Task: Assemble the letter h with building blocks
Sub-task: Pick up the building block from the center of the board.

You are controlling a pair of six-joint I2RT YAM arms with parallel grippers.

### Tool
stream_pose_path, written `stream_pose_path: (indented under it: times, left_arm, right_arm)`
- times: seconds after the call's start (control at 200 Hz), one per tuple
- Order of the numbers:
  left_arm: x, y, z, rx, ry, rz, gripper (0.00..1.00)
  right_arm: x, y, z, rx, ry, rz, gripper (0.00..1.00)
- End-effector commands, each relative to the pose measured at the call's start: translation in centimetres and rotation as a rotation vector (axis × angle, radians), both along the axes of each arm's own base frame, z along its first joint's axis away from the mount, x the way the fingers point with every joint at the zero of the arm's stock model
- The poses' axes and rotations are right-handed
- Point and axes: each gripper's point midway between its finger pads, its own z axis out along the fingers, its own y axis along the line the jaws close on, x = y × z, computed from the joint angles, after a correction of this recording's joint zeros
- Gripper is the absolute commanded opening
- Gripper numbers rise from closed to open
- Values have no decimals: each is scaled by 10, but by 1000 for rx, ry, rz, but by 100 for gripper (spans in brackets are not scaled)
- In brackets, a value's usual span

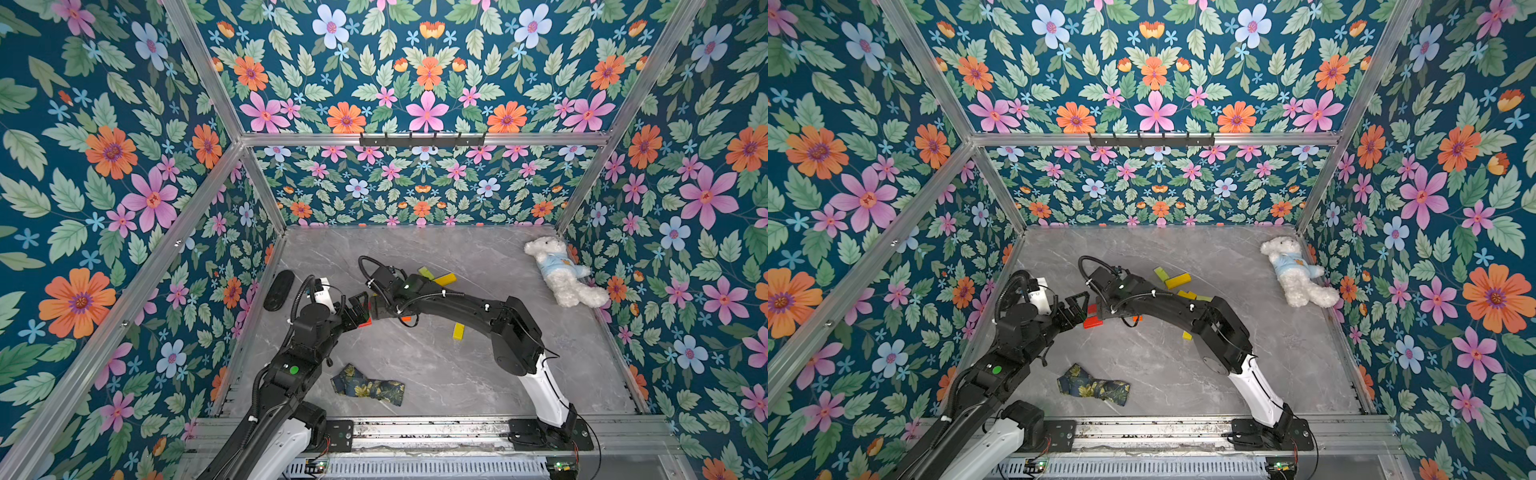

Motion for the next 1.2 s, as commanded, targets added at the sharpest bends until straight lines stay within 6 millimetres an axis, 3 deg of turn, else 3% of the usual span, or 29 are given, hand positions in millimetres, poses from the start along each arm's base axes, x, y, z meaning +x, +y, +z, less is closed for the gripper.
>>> stream_pose_path:
  times: [0.0, 0.13, 0.235, 0.495, 0.78, 1.195]
  left_arm:
    - [-6, 19, 12, -16, -24, 89, 100]
    - [-19, 35, 32, -34, -85, 141, 100]
    - [-30, 45, 45, -50, -132, 166, 100]
    - [-44, 56, 57, -86, -180, 194, 100]
    - [-76, 95, 85, -196, -350, 330, 100]
    - [-77, 93, 85, -166, -339, 314, 100]
  right_arm:
    - [3, 20, 1, 26, -56, 1, 86]
    - [3, 38, -7, 35, -68, 14, 85]
    - [7, 40, -12, 24, -83, 2, 85]
    - [0, 54, -21, 42, -70, 22, 85]
    - [-3, 62, -40, 10, -32, 39, 86]
    - [-3, 64, -60, -39, -11, 56, 80]
